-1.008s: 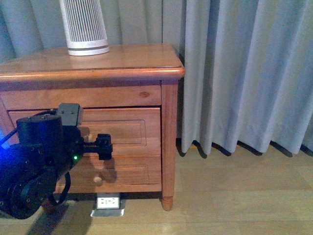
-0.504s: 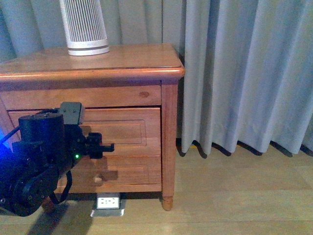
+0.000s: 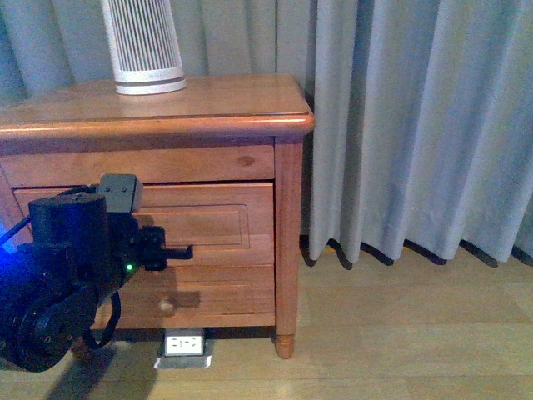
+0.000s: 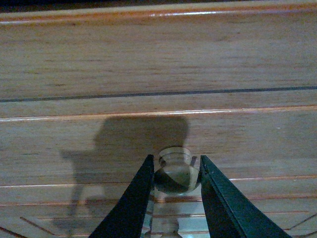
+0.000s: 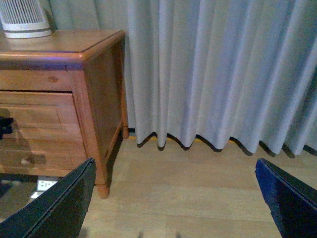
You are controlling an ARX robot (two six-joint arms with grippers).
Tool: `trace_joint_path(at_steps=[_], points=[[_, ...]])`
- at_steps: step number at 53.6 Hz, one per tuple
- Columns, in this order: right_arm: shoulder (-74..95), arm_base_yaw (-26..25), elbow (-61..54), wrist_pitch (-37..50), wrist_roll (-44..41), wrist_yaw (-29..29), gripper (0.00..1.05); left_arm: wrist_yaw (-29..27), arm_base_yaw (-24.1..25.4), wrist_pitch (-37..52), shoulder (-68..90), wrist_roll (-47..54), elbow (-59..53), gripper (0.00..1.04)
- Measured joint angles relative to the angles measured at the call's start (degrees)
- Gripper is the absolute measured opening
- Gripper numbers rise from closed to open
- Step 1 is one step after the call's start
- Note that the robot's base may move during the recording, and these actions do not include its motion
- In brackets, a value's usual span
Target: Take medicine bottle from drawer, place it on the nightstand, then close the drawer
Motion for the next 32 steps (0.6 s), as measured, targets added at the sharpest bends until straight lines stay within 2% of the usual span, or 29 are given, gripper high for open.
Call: trace_joint_path(at_steps=[9,20,32], points=[[0.00,0.00,0.00,0.00,0.00,0.00,0.98,0.11,-0.24,2.84,-2.69,-0.81,-5.86,0.23],[0.00,0.00,0.00,0.00,0.00,0.00,0.98,-0.83,-1.09,8.44,-9.64,-0.20,-20.85,0.23],[0.00,0.00,0.00,0.00,0.00,0.00,0.98,-3.45,-2.99,8.28,-19.04,1.77,-36.00,0.23]])
